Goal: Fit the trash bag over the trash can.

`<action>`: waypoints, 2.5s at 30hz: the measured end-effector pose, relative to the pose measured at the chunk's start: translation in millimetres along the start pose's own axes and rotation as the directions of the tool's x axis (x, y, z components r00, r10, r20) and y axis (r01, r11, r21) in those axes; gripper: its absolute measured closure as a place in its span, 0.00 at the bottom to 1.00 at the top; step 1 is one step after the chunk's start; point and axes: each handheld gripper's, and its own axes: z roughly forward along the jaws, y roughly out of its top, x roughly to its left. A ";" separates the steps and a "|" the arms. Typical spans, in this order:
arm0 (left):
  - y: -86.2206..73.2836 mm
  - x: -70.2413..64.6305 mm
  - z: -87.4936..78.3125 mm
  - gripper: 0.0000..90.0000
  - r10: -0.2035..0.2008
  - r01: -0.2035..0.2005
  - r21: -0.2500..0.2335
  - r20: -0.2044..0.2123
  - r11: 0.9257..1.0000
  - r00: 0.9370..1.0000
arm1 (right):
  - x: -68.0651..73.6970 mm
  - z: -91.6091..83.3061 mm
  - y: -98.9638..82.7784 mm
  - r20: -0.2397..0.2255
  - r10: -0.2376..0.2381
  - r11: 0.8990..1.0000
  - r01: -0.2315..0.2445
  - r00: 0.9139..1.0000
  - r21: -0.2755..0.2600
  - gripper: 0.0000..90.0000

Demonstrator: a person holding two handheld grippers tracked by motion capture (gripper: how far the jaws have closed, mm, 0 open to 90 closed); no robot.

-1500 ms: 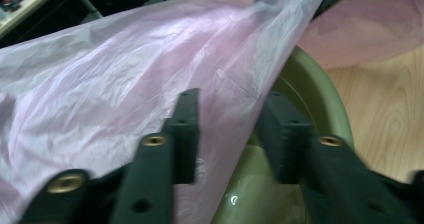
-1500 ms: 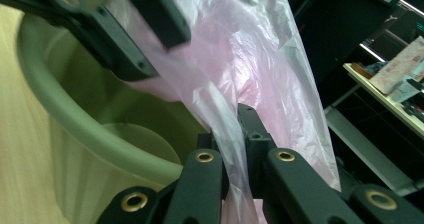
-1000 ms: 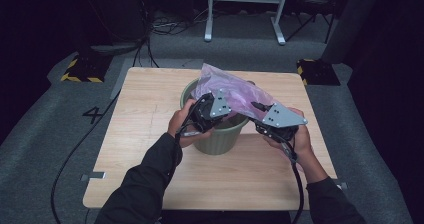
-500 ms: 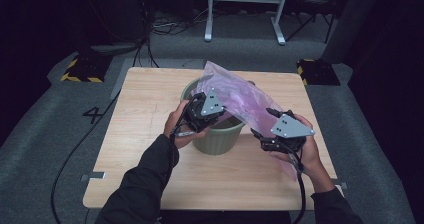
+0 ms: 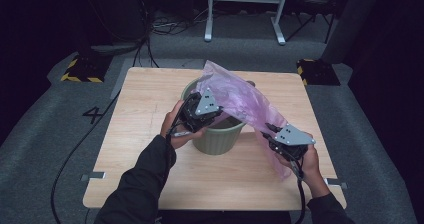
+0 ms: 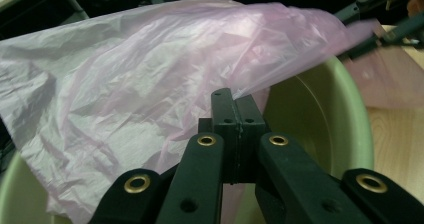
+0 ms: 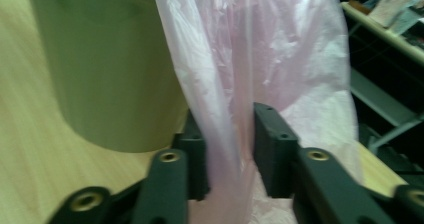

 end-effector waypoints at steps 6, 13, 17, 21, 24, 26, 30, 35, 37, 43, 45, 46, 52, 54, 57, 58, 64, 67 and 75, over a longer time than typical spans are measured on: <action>2.3 -3.4 -0.6 0.94 0.011 -0.011 -0.003 0.027 1.000 1.000 | -7.9 -12.7 6.6 0.085 0.006 0.998 0.000 0.996 -0.068 0.99; 4.0 -4.4 -11.5 0.49 -0.025 0.027 -0.031 0.051 0.999 0.998 | -25.9 -30.4 22.9 0.172 0.021 0.992 0.001 0.985 -0.124 0.99; 1.0 1.1 -24.4 0.26 -0.095 0.097 -0.079 0.029 0.992 0.995 | -31.0 -33.7 27.9 0.192 0.017 0.992 0.007 0.981 -0.126 0.99; -5.1 11.4 -37.2 0.25 -0.145 0.144 -0.114 -0.004 0.983 0.989 | -37.7 -37.6 32.0 0.208 0.014 0.991 0.014 0.978 -0.132 0.99; -9.3 19.5 -41.5 0.24 -0.188 0.185 -0.129 -0.011 0.974 0.982 | -43.9 -40.7 33.4 0.224 0.017 0.991 0.014 0.974 -0.136 0.99; -10.0 21.2 -40.7 0.23 -0.193 0.190 -0.121 -0.015 0.974 0.981 | -46.5 -41.5 34.7 0.221 0.016 0.990 0.015 0.975 -0.138 0.98; -5.3 14.9 -34.8 0.22 -0.161 0.160 -0.109 0.001 0.981 0.987 | -44.4 -39.1 40.8 0.204 -0.026 0.989 0.055 0.979 -0.138 0.98; 9.5 4.4 -22.8 0.22 -0.115 0.117 -0.090 0.025 0.989 0.993 | -36.2 -34.6 55.8 0.179 -0.097 0.984 0.122 0.979 -0.133 0.99; 15.7 0.8 -17.9 0.22 -0.109 0.112 -0.084 0.037 0.990 0.993 | -33.7 -32.2 61.6 0.172 -0.111 0.982 0.134 0.979 -0.132 0.99; 33.7 -15.6 -1.5 0.21 -0.043 0.045 -0.045 0.049 0.998 0.998 | -23.8 -21.6 79.1 0.140 -0.163 0.976 0.180 0.977 -0.121 0.99; 36.7 -20.0 2.9 0.25 -0.033 0.034 -0.020 0.027 0.999 0.999 | -18.6 -18.9 83.7 0.127 -0.183 0.973 0.198 0.975 -0.115 0.99; 36.9 -21.1 4.4 0.31 -0.038 0.038 -0.014 0.015 0.999 0.999 | -15.8 -18.5 84.9 0.116 -0.184 0.973 0.197 0.976 -0.119 0.99; 35.0 -20.3 6.1 0.63 -0.015 0.015 0.002 -0.013 1.000 1.000 | -7.2 -14.3 87.6 0.062 -0.184 0.973 0.191 0.981 -0.131 0.98; 33.3 -19.0 5.3 0.77 -0.008 0.008 0.010 -0.023 1.000 1.000 | -4.2 -14.0 89.2 0.052 -0.186 0.972 0.192 0.981 -0.135 0.95; 29.6 -16.0 1.8 0.95 -0.007 0.007 -0.007 -0.018 1.000 1.000 | 0.7 -13.0 90.5 0.032 -0.198 0.970 0.201 0.980 -0.139 0.90; 28.4 -16.1 1.4 0.97 0.000 0.000 -0.006 -0.022 1.000 1.000 | 2.2 -12.8 90.6 0.026 -0.197 0.970 0.198 0.980 -0.139 0.86; 19.0 -11.1 -1.5 0.99 -0.016 0.016 -0.005 -0.051 1.000 0.999 | 5.5 -12.6 90.3 -0.039 -0.168 0.978 0.161 0.985 -0.133 0.49; 15.1 -8.0 -3.6 0.99 -0.025 0.025 -0.006 -0.054 1.000 0.998 | 7.5 -14.6 87.0 -0.101 -0.153 0.981 0.139 0.983 -0.139 0.40; -4.5 5.0 -16.9 0.99 -0.068 0.068 -0.009 -0.073 0.998 0.995 | 4.4 -22.3 68.4 -0.111 -0.099 0.989 0.085 0.989 -0.123 0.31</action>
